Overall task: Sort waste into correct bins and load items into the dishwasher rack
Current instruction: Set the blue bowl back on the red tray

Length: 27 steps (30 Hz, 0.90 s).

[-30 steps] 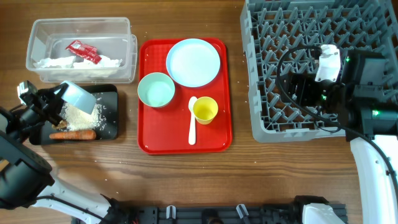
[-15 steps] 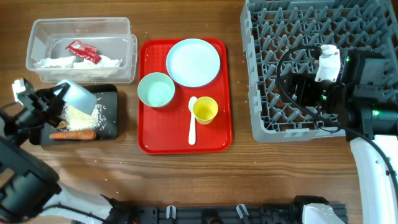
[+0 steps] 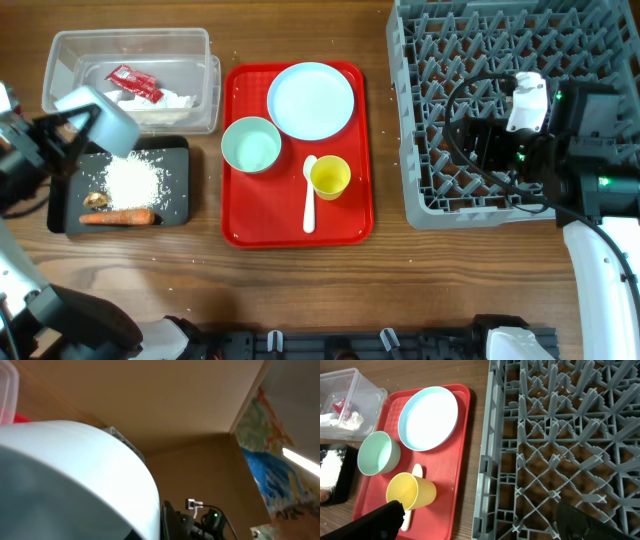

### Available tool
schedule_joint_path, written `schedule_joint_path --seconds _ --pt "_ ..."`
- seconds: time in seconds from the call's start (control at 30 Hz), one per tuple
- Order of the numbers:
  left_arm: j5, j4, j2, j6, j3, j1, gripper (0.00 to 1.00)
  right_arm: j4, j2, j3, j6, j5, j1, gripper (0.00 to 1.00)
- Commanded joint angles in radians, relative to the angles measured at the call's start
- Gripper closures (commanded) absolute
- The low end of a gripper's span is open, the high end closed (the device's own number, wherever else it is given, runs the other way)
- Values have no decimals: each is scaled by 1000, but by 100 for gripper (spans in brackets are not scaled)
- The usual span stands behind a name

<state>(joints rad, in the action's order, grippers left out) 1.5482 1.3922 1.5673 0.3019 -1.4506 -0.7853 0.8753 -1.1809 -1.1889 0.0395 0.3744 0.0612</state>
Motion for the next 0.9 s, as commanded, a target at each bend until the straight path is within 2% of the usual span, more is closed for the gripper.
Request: schedule_joint_path --seconds 0.0,0.03,0.1,0.17,0.27,0.37,0.6,0.7,0.87 --pt "-42 -450 -13 -738 -47 3 96 2 -9 -13 -2 24 -3 0" --pt "-121 -573 -13 -879 -47 7 96 2 -9 -13 -2 27 -3 0" --pt "-247 -753 -16 -1071 -47 29 96 2 -9 -13 -2 27 -3 0" --pt "-264 -857 -21 -1134 -47 73 96 4 -9 -13 -3 27 -3 0" --pt "-325 -871 -39 -1089 -47 195 96 4 -9 -13 -3 26 -3 0" --pt "-491 -751 -49 -964 -47 372 96 4 -9 -13 -8 26 -3 0" --pt "-1136 -477 -49 -737 -47 890 96 4 -9 -13 -13 15 -3 0" --pt "-1478 -346 -48 -728 -47 1118 96 4 -9 -13 -13 15 -3 0" --pt "-1738 -234 -47 -749 -12 1331 96 4 -9 -13 -11 16 -3 0"
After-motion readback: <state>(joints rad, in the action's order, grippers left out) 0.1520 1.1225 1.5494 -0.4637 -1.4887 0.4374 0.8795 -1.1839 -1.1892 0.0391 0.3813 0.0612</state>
